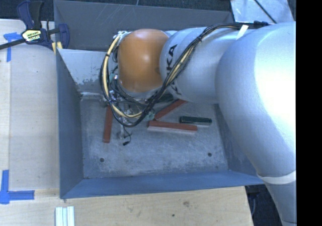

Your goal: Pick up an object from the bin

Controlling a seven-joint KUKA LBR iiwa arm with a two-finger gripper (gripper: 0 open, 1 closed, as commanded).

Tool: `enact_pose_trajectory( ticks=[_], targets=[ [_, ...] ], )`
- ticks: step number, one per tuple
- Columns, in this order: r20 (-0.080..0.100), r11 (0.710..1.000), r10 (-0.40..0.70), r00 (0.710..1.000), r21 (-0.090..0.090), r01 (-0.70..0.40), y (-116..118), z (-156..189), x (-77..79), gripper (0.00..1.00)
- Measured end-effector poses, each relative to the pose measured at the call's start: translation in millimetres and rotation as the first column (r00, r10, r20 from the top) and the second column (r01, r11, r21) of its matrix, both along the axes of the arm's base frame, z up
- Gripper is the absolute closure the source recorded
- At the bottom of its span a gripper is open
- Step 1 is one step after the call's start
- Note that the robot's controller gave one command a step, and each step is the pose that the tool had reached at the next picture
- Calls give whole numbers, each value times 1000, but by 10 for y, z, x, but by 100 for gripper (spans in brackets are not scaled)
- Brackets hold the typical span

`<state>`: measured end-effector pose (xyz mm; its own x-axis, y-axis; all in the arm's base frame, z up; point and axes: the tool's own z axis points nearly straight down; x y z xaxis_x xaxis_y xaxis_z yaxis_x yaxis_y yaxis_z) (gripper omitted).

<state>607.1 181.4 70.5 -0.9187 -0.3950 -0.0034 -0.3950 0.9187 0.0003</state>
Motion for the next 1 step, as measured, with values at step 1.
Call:
enact_pose_trajectory(
  ticks=[1],
  targets=[
    [0, 1000, -9, 1000, 0, 9, -5, -6, -45, 0]
  ],
)
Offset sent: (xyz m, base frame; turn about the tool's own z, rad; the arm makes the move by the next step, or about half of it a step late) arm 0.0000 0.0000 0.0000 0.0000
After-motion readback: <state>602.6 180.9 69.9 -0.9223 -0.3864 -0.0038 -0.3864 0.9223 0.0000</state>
